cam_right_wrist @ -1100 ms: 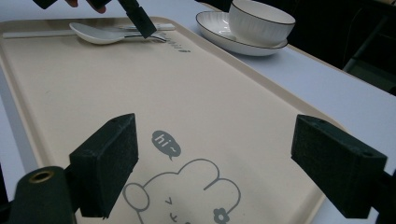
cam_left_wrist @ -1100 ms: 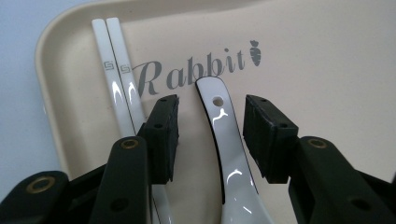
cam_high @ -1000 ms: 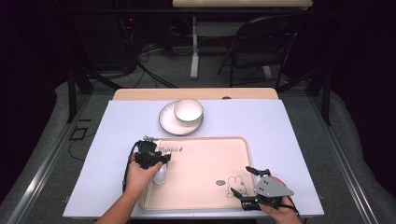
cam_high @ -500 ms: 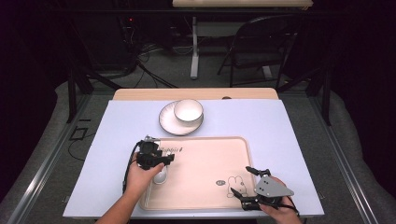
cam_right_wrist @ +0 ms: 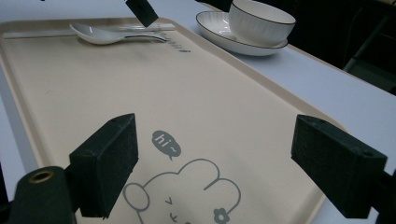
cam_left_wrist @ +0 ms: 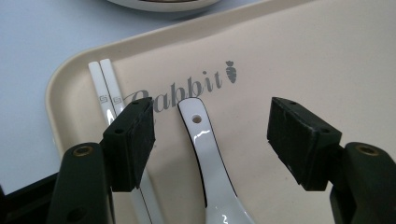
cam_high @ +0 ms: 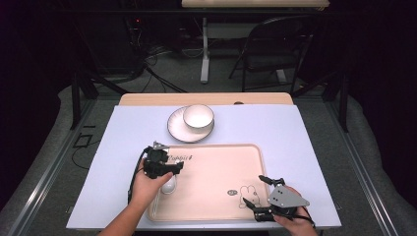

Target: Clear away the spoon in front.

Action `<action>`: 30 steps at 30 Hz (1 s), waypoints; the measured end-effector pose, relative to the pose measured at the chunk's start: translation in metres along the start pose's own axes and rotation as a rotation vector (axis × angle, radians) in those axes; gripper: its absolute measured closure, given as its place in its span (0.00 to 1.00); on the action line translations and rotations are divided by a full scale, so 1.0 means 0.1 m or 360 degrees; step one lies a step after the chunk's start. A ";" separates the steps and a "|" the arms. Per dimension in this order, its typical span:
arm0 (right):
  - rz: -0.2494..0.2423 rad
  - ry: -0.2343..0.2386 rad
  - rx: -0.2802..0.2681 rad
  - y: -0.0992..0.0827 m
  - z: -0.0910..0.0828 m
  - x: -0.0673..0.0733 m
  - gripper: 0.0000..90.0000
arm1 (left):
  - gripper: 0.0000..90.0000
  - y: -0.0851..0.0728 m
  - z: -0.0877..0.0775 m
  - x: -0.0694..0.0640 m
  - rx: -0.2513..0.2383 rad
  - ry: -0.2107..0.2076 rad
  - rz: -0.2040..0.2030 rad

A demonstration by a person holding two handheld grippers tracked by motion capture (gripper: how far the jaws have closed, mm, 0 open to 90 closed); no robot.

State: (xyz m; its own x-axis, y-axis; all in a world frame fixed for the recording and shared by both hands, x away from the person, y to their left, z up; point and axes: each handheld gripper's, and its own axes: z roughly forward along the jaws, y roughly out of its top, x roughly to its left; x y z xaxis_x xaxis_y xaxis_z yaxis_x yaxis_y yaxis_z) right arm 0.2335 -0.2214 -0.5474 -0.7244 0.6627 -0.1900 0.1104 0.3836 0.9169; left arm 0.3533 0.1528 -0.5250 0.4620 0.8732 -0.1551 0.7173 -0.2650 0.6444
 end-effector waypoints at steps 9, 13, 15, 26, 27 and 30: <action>0.0006 -0.0002 0.0002 0.00 0.00 -0.01 0.16 | 0.36 0.11 -0.08 0.04 -0.0007 0.0004 -0.0024; 0.0003 0.0000 0.0006 0.00 0.01 -0.01 0.16 | 0.36 0.18 -0.13 0.05 -0.0028 0.0006 -0.0025; 0.0009 -0.0002 0.0000 0.00 0.00 -0.01 0.16 | 0.36 0.23 -0.15 0.07 -0.0045 0.0016 -0.0039; 0.0006 -0.0003 0.0001 0.00 0.01 -0.01 0.16 | 0.36 0.54 -0.27 0.16 -0.0122 0.0050 -0.0109; 0.0006 -0.0003 0.0001 0.00 0.01 -0.01 0.16 | 0.36 0.55 -0.25 0.16 -0.0119 0.0057 -0.0110; 0.0007 -0.0003 -0.0001 0.00 0.00 -0.02 0.16 | 0.36 0.58 -0.18 0.16 -0.0092 0.0042 -0.0124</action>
State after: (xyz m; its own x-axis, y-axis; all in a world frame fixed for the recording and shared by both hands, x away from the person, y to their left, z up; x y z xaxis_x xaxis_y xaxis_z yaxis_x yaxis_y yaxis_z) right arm 0.2348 -0.2222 -0.5472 -0.7224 0.6658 -0.1868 0.1133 0.3804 0.9178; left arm 0.3928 0.1593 -0.4767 0.3916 0.9009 -0.1871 0.7189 -0.1727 0.6733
